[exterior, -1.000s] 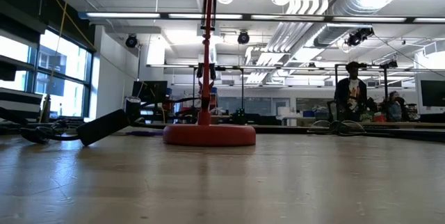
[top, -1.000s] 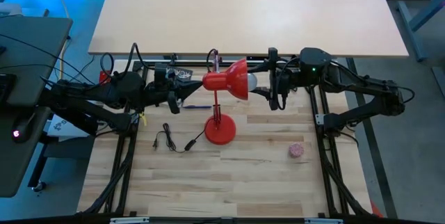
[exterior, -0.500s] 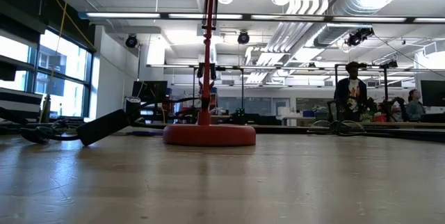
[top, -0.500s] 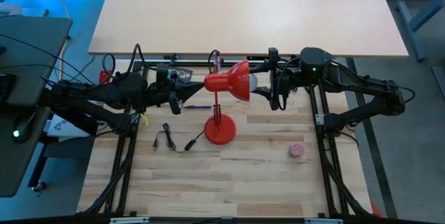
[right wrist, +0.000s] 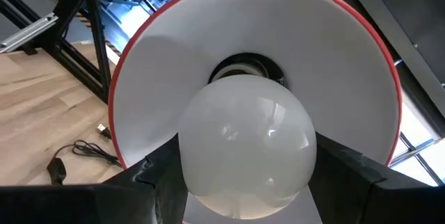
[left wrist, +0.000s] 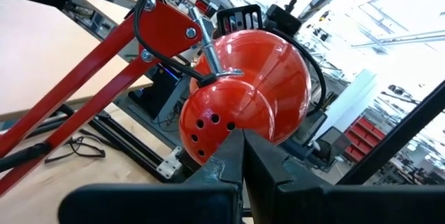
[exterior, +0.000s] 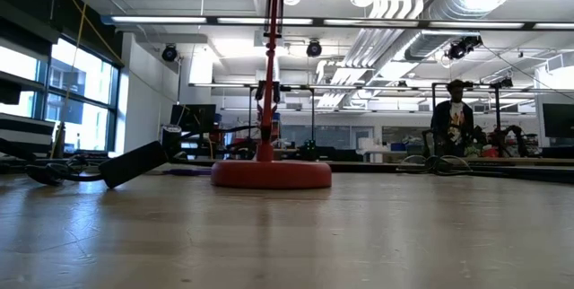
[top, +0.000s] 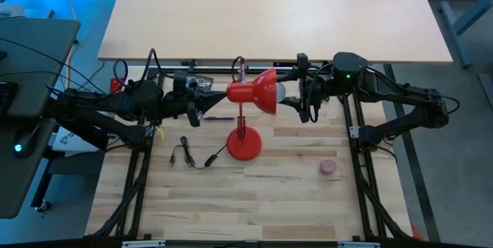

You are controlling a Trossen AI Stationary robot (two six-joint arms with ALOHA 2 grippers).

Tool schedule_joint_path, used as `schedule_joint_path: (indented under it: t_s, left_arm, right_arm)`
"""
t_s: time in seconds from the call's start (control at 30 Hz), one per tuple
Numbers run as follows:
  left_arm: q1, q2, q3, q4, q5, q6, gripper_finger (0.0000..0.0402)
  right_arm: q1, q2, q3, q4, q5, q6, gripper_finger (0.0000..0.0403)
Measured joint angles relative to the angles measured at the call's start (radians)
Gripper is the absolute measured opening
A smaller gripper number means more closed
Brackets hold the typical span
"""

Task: Screw lightbulb
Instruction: Insert the lightbulb on the lamp

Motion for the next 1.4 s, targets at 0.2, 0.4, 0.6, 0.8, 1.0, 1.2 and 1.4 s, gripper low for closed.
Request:
schedule_joint_path:
  t_s: [0.2,0.4,0.6,0.8,1.0,1.2,1.4]
  left_arm:
    - [0.0,0.0,0.0,-0.001,-0.001,0.0,0.0]
    - [0.0,0.0,0.0,-0.001,-0.003,0.0,0.0]
    - [0.0,0.001,-0.001,0.008,-0.01,0.0,0.0]
    - [0.0,0.003,-0.002,0.021,-0.011,0.0,0.0]
    - [0.0,0.004,-0.002,0.029,-0.007,-0.035,0.0]
    - [0.0,0.003,-0.002,0.028,-0.007,-0.044,0.0]
    - [0.0,0.003,-0.002,0.029,-0.011,-0.074,0.0]
  right_arm:
    - [0.0,0.011,0.0,0.006,-0.017,0.028,0.0228]
    - [0.0,0.011,0.0,0.012,-0.014,0.039,0.0228]
    - [0.0,0.003,0.0,0.013,-0.003,0.1,0.0228]
    - [0.001,-0.013,-0.001,0.01,0.013,0.131,0.0228]
    - [0.034,-0.027,-0.001,-0.008,0.081,0.142,0.0228]
    - [0.098,-0.028,-0.001,-0.008,0.202,0.124,0.0228]
    - [0.114,-0.028,-0.001,-0.008,0.273,0.158,0.0228]
